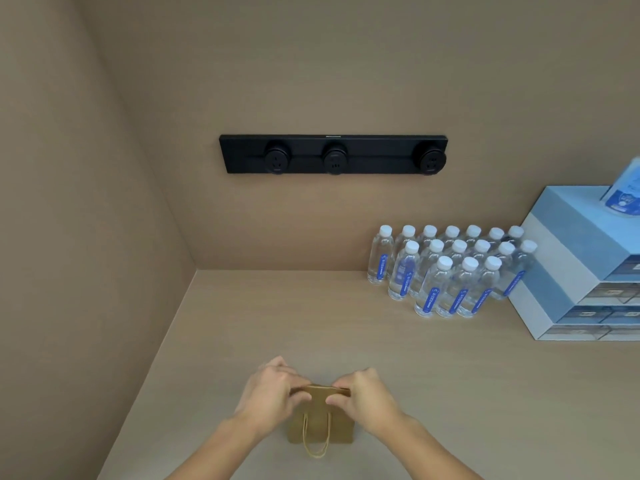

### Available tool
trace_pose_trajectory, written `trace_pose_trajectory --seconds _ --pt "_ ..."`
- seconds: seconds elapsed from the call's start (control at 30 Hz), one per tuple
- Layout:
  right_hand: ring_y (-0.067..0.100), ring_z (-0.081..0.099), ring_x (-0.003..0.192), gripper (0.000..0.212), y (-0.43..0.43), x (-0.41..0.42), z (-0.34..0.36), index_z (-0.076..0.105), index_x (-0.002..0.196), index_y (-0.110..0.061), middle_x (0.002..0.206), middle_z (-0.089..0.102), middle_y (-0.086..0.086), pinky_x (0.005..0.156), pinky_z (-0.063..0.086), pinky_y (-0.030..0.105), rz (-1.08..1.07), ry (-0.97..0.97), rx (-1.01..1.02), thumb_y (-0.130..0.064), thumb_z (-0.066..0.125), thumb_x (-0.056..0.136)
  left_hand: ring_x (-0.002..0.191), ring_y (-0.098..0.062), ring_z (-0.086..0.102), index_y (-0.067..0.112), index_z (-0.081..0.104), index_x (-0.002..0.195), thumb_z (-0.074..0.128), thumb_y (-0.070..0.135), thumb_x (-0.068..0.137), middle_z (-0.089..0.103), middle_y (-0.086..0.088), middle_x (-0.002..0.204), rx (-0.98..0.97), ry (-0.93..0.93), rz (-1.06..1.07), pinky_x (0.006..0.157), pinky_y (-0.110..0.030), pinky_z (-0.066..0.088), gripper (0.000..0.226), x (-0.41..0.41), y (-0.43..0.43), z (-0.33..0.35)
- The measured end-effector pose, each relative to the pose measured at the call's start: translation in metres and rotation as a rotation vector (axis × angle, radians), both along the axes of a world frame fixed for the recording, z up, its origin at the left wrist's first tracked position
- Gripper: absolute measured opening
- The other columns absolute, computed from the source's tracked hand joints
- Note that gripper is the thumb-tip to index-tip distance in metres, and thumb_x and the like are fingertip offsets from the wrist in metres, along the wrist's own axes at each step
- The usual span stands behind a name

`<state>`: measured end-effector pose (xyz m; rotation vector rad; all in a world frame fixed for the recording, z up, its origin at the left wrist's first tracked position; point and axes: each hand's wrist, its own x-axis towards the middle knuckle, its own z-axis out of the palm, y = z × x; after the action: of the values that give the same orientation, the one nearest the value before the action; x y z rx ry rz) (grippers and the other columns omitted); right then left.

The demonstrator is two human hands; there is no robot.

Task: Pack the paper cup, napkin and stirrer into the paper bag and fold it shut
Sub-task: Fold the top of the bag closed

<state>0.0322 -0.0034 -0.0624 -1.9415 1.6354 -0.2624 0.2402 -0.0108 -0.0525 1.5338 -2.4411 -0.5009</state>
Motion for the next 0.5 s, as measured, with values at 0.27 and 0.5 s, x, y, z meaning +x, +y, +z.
trace_pose_trajectory --seconds 0.27,0.5 --pt "0.035 0.064 0.081 0.030 -0.007 0.013 -0.001 0.071 0.098 -0.020 0.083 0.071 0.016 0.073 0.053 0.032 0.157 0.028 -0.080 -0.042 0.052 0.093 0.100 -0.014 0.062 0.036 0.078 0.104 0.057 0.046 0.092 0.079 0.014 0.102 0.042 0.020 0.013 0.094 -0.028 0.044 0.026 -0.010 -0.002 -0.004" --pt "0.033 0.064 0.085 0.022 -0.003 -0.003 0.007 0.072 0.093 -0.014 0.085 0.071 0.016 0.076 0.051 0.030 0.078 0.002 -0.059 -0.031 0.057 0.093 0.104 -0.008 0.065 0.037 0.076 0.107 0.065 0.036 0.090 0.078 0.018 0.107 0.110 0.053 0.127 0.089 -0.018 0.043 0.020 -0.005 0.001 -0.001"
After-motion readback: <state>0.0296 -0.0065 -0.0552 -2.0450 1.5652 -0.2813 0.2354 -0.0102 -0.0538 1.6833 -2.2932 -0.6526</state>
